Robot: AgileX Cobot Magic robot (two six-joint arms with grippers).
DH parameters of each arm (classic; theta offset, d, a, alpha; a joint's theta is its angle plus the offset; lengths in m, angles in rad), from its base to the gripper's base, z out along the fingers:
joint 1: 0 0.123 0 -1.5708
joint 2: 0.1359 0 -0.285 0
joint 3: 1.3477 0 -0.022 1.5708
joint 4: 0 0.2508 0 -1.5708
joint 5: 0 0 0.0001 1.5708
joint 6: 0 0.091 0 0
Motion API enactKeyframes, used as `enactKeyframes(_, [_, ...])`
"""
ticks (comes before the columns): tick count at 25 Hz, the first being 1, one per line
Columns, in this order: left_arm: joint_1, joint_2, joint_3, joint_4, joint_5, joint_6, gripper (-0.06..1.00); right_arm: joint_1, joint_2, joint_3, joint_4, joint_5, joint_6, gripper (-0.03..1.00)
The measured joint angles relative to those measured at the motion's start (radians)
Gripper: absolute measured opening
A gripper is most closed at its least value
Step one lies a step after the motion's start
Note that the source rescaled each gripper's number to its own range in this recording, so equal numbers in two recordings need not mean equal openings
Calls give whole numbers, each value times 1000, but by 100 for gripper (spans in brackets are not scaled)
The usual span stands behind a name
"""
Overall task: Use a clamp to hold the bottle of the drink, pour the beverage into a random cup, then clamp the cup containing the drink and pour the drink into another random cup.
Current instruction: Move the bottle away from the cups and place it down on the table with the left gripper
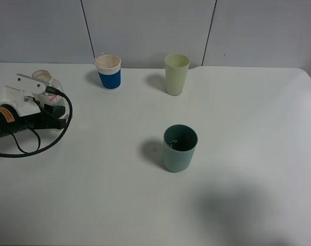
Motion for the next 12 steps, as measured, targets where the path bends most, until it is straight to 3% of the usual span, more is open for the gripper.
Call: enactKeyframes(12, [1, 76, 0, 0, -89, 5, 1, 0, 0, 0, 0, 0, 0, 74])
